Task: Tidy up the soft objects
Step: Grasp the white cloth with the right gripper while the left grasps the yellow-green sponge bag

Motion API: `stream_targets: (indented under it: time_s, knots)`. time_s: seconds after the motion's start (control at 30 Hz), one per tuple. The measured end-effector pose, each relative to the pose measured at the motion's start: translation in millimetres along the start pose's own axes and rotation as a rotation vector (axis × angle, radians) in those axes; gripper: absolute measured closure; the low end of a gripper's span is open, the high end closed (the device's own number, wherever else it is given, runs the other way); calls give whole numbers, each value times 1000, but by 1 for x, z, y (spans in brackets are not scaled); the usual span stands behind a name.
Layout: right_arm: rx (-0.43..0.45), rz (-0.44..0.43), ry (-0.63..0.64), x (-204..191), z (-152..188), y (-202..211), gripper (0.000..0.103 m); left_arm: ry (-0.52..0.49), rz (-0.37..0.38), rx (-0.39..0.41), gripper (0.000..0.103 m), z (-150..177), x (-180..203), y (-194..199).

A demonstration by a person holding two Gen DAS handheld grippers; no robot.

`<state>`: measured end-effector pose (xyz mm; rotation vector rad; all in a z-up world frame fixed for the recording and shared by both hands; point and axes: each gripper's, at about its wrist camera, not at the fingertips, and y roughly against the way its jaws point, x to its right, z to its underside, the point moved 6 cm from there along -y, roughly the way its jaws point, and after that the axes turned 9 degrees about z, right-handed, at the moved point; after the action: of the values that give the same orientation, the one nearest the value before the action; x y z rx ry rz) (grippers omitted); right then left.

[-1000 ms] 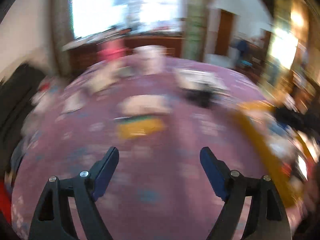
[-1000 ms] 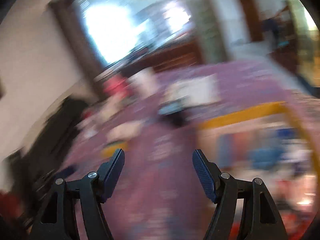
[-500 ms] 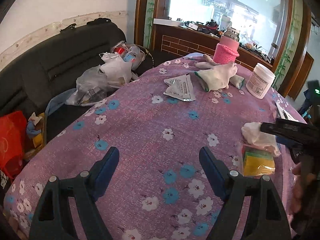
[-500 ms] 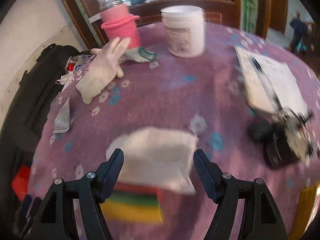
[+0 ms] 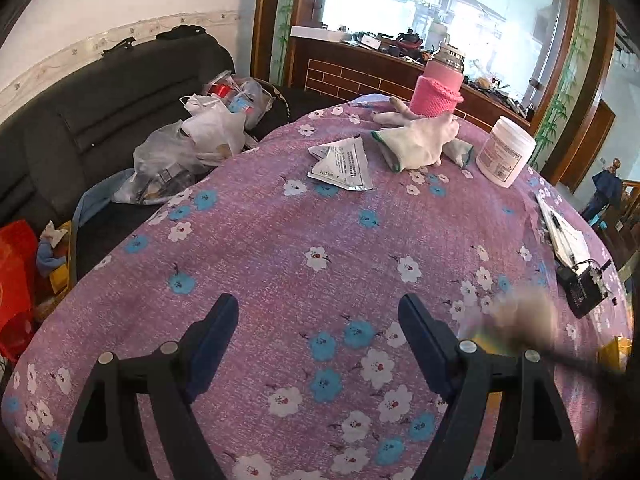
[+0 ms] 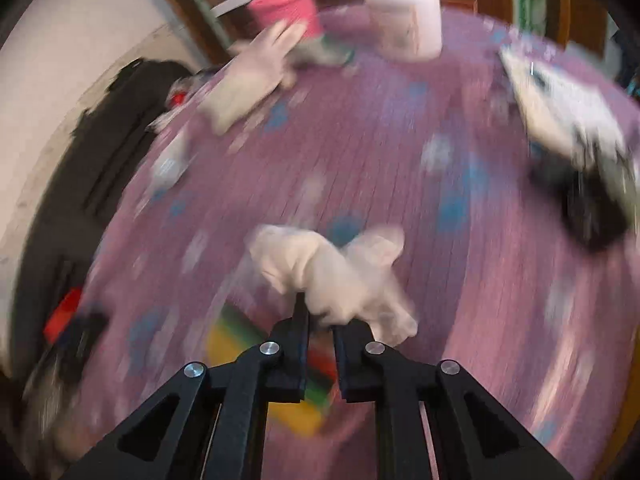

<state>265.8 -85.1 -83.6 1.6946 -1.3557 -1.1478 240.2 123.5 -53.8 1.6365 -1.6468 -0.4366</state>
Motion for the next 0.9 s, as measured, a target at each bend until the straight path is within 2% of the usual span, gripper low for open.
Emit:
stream_targets:
  time_s: [0.03, 0.07, 0.1, 0.13, 0.17, 0.27, 0.37, 0.43, 0.5, 0.53, 0.57, 0.63, 0.7, 0.77, 0.8, 0.83, 0.87, 0.9]
  knots:
    - [-26, -45, 5, -5, 16, 4, 95, 3, 4, -2, 22, 0, -1, 0]
    - [-72, -140, 10, -17, 53, 15, 95, 6, 8, -7, 22, 1, -2, -1]
    - [-80, -178, 21, -22, 72, 25, 95, 9, 21, -18, 22, 1, -1, -1]
    - [-57, -202, 35, -25, 87, 37, 95, 12, 34, -22, 22, 1, 0, -1]
    - [9, -216, 33, -22, 99, 57, 95, 12, 45, -21, 22, 1, 2, 0]
    - [166, -171, -46, 9, 98, 88, 95, -16, 65, -6, 22, 2, 9, 7]
    - [201, -176, -94, 23, 96, 91, 94, -47, 80, -16, 22, 7, 16, 15]
    - [231, -107, -29, 13, 92, 97, 92, -86, 132, -56, 22, 15, 26, 23]
    - [231, -42, 28, 0, 83, 97, 66, -127, 192, -93, 20, 25, 34, 37]
    - [221, -22, 66, -8, 74, 94, 33, -150, 215, -115, 20, 32, 37, 45]
    - [223, -10, 80, -12, 70, 93, 20, -164, 227, -126, 20, 35, 38, 50]
    - [274, 25, 86, -15, 55, 89, 18, -162, 240, -122, 20, 38, 34, 62]
    - [214, 58, 118, -24, 46, 65, 18, -166, 238, -110, 19, 39, 27, 73]
    - [182, 115, 98, -24, 42, 48, 18, -174, 220, -100, 19, 39, 20, 79]
    - [152, 108, 87, -26, 39, 37, 18, -173, 210, -97, 19, 40, 15, 80]
    - [129, 108, 77, -26, 40, 27, 23, -168, 211, -105, 19, 41, 12, 79]
    - [107, 102, 61, -28, 44, 17, 34, -161, 220, -120, 19, 43, 9, 78]
    - [142, 126, 88, -31, 44, 16, 43, -154, 230, -135, 19, 45, 7, 76]
